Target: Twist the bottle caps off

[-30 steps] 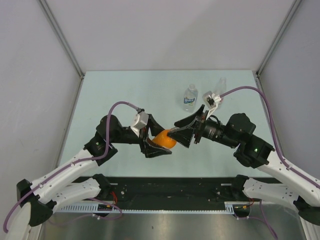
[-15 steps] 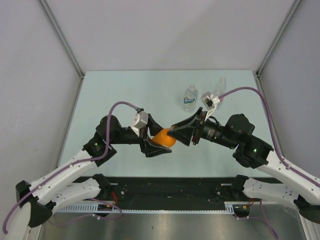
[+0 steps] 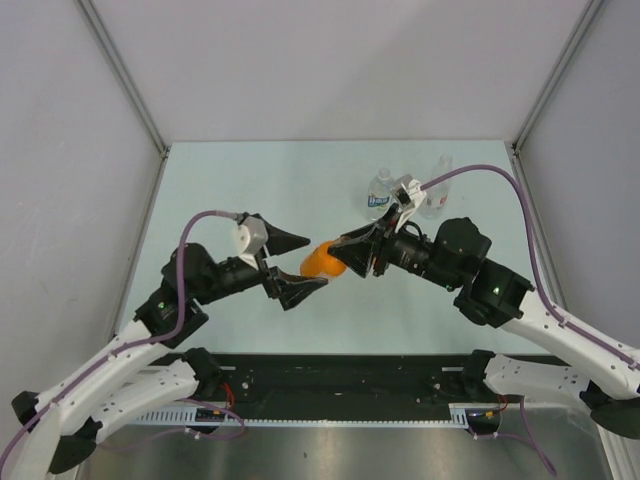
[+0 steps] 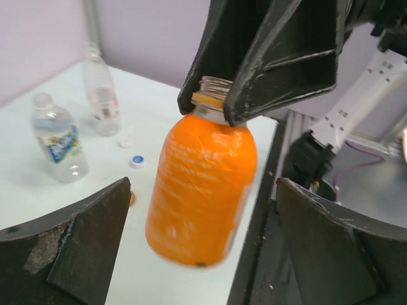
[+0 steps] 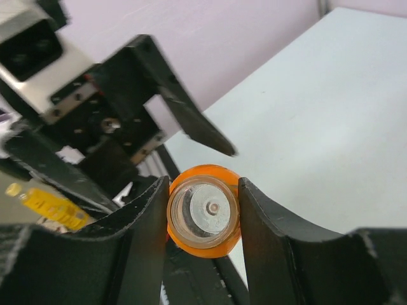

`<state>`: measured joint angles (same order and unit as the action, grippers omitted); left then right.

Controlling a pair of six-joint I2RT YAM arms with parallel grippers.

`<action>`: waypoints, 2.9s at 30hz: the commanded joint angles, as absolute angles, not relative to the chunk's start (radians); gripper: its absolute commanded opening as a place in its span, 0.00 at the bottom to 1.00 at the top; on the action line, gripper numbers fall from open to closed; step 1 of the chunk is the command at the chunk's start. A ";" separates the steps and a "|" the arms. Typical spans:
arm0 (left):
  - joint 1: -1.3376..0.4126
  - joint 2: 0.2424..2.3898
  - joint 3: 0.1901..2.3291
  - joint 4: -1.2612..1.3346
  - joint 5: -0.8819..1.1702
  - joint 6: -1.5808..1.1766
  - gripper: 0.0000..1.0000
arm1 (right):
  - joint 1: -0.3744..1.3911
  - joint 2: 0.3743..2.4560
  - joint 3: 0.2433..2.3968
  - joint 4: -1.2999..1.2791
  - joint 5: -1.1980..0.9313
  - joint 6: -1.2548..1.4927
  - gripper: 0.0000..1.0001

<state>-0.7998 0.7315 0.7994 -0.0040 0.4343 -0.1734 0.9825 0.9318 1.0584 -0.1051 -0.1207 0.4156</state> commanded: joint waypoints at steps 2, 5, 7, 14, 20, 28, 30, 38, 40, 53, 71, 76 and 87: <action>-0.795 0.624 0.830 -0.188 0.172 -0.080 1.00 | 0.983 0.969 1.187 -0.124 0.146 0.304 0.00; -0.795 0.608 0.853 -0.363 -0.059 -0.054 1.00 | 0.983 1.037 1.215 -0.124 0.272 0.258 0.00; -0.795 0.595 0.848 -0.425 -0.142 -0.066 1.00 | 0.967 1.109 1.232 -0.101 0.316 0.232 0.00; -0.795 0.494 0.766 -0.451 -0.259 -0.189 1.00 | 0.858 1.419 1.299 -0.011 0.414 0.232 0.00; -0.795 0.373 0.684 -0.408 -0.327 -0.219 1.00 | 0.772 1.661 1.379 0.083 0.430 0.244 0.00; -0.795 0.362 0.649 -0.420 -0.327 -0.192 0.99 | 0.741 1.867 1.459 0.152 0.423 0.247 0.00; -0.795 0.370 0.647 -0.422 -0.319 -0.189 0.99 | 0.735 1.919 1.506 0.137 0.416 0.255 0.00; -0.795 0.364 0.632 -0.433 -0.307 -0.190 0.99 | 0.732 2.045 1.595 0.107 0.402 0.265 0.00; -0.795 0.364 0.623 -0.430 -0.304 -0.193 0.99 | 0.732 2.078 1.606 0.106 0.408 0.271 0.00; -0.796 0.399 0.617 -0.414 -0.311 -0.190 1.00 | 0.719 2.172 1.663 0.080 0.403 0.299 0.00; -0.795 0.416 0.614 -0.396 -0.288 -0.192 0.99 | 0.730 2.157 1.588 0.107 0.419 0.310 0.56; -0.795 0.422 0.615 -0.402 -0.290 -0.195 0.99 | 0.736 2.140 1.575 0.106 0.425 0.308 0.68; -0.795 0.425 0.617 -0.399 -0.285 -0.198 0.99 | 0.749 2.106 1.582 0.098 0.423 0.304 0.77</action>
